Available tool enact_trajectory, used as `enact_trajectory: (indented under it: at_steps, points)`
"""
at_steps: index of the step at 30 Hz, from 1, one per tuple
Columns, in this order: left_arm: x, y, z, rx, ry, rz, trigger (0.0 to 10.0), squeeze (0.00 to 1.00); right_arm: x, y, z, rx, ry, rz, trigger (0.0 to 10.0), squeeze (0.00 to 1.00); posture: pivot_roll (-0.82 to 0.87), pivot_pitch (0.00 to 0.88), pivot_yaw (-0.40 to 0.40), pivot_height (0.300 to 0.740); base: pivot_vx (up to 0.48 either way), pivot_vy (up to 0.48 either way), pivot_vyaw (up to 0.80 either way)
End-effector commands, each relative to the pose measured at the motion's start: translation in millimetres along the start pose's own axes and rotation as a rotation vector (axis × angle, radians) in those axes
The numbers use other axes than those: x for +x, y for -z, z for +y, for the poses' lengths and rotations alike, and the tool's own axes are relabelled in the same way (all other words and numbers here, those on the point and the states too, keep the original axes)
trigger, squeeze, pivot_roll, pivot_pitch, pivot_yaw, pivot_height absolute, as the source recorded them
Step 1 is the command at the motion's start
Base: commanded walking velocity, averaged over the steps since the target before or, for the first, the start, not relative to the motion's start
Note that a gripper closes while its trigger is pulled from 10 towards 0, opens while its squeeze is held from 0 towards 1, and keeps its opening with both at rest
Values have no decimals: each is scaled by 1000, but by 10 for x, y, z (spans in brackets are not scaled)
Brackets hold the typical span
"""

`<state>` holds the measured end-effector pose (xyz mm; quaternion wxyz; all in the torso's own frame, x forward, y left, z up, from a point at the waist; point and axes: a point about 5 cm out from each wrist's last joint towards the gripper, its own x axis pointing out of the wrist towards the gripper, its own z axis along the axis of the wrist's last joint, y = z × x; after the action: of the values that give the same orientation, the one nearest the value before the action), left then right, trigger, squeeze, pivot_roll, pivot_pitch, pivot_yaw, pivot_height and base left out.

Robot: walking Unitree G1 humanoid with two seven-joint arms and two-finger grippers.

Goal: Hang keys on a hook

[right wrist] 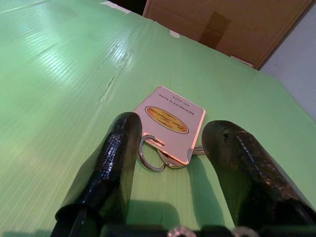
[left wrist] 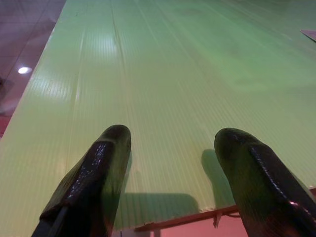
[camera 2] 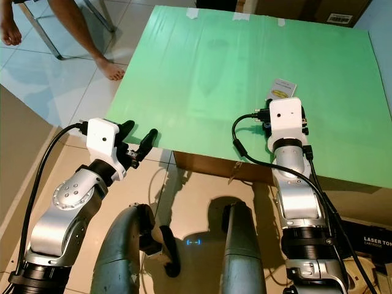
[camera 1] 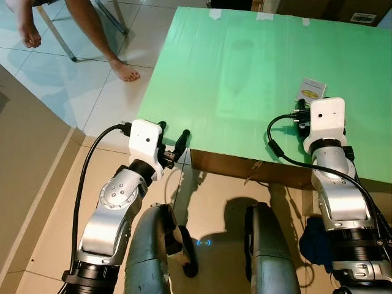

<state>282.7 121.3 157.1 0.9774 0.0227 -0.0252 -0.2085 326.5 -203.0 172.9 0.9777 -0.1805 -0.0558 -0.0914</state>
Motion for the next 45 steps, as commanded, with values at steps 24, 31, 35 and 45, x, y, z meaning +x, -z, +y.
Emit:
enact_trajectory:
  at_steps: [24, 31, 35, 45]
  points:
    - [-42, 29, 5, 4, -4, 16, 10000, 0, 3, 152, -45, 49, 10, 51, 0, 0, -147, 325, 56, 610, 0, 0, 0]
    - [-37, 28, 3, 4, -4, 15, 10000, 0, 3, 152, -43, 52, 3, 47, 0, 0, -149, 322, 52, 610, 0, 0, 0]
    - [-36, 27, 2, 4, -5, 15, 10000, 0, 1, 150, -37, 55, 1, 42, 0, 0, -149, 323, 52, 610, 0, 0, 0]
    - [-34, 24, 0, 4, -7, 15, 10000, 0, -8, 150, -17, 66, -5, 37, 0, 0, -149, 330, 52, 610, 0, 0, 0]
